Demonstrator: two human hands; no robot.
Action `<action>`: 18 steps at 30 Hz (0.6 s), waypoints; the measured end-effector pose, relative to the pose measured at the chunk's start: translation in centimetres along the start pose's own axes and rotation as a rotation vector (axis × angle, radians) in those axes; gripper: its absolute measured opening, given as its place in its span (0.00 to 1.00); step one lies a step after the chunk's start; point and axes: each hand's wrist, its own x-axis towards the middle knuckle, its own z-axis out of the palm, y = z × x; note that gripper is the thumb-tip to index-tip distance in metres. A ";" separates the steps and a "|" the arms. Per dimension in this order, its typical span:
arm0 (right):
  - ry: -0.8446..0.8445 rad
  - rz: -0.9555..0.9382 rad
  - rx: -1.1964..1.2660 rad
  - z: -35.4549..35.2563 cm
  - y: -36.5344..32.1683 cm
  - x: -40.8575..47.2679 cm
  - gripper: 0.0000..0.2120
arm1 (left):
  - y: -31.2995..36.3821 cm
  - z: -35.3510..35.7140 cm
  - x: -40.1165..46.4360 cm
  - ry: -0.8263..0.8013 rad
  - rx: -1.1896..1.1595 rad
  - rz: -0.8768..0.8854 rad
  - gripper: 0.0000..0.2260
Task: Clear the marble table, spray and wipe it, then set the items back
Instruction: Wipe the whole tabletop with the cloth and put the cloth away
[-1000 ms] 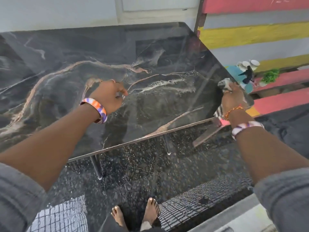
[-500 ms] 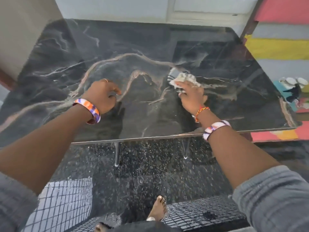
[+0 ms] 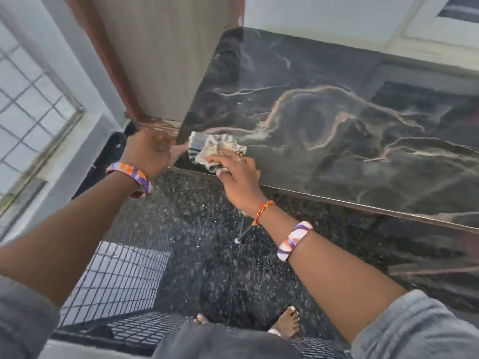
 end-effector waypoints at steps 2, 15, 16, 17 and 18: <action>-0.002 -0.018 0.159 1.5 -1.6 -0.3 0.17 | -2.6 -0.4 -0.7 0.016 -0.119 -0.161 0.23; -0.328 0.233 1.113 -1.5 -4.0 -1.1 0.23 | -3.0 -0.6 0.1 -0.631 -1.067 -0.226 0.11; -0.352 0.225 1.080 -2.1 -3.8 -1.2 0.24 | -2.0 -0.3 0.2 -0.641 -1.046 -0.182 0.09; -0.358 0.224 1.046 -2.7 -3.5 -1.3 0.25 | -1.0 0.1 0.2 -0.652 -1.029 -0.143 0.08; -0.349 0.235 1.012 -3.1 -3.2 -1.6 0.24 | 0.0 0.5 0.1 -0.672 -1.018 -0.107 0.08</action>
